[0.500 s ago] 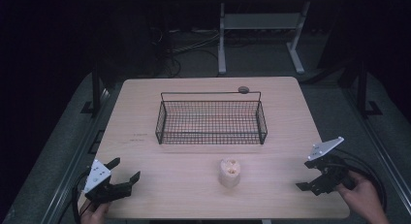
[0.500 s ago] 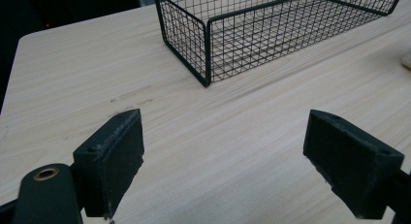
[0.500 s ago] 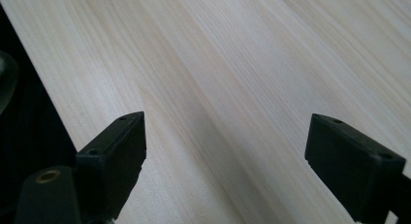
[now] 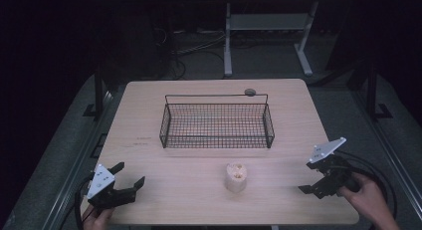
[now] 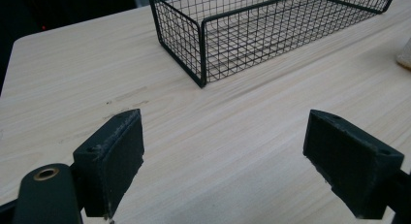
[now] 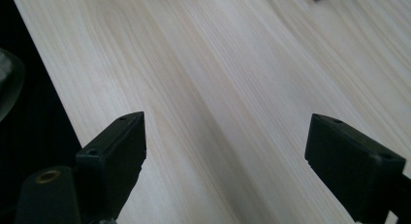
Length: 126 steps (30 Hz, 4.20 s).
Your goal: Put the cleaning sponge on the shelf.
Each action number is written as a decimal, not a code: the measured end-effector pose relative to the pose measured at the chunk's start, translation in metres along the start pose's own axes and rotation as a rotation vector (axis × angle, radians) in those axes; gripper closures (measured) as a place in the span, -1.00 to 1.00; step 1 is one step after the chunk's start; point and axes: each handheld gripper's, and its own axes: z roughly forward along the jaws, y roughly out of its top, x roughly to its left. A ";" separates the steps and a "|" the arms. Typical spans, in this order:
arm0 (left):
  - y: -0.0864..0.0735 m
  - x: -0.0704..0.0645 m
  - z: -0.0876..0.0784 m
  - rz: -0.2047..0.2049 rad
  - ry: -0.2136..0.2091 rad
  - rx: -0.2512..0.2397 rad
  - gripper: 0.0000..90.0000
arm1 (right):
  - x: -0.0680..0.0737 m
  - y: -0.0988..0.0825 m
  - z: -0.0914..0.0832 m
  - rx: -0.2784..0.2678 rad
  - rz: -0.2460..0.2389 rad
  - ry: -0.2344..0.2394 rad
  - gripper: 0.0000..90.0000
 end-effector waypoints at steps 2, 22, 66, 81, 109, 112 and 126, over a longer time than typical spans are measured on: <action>0.000 0.001 0.000 -0.006 0.002 -0.001 -0.69 | 0.002 0.004 0.001 0.003 -0.014 0.003 -0.68; 0.000 0.001 -0.002 -0.004 0.007 -0.005 -0.69 | 0.008 0.040 0.010 0.033 -0.089 0.016 -0.68; 0.000 0.003 -0.002 -0.011 0.009 -0.007 -0.69 | 0.040 0.102 0.040 0.078 -0.235 0.102 -0.68; 0.001 0.003 -0.002 -0.013 0.008 -0.013 -0.69 | 0.058 0.142 0.064 0.119 -0.311 0.137 -0.68; 0.001 0.003 -0.002 -0.013 0.009 -0.012 -0.69 | 0.068 0.174 0.092 0.188 -0.360 0.134 -0.52; 0.001 0.002 -0.003 -0.011 0.007 -0.014 -0.69 | 0.068 0.174 0.095 0.201 -0.366 0.133 -0.43; 0.001 0.003 -0.003 -0.014 0.008 -0.017 -0.69 | 0.069 0.176 0.085 0.182 -0.377 0.148 -0.38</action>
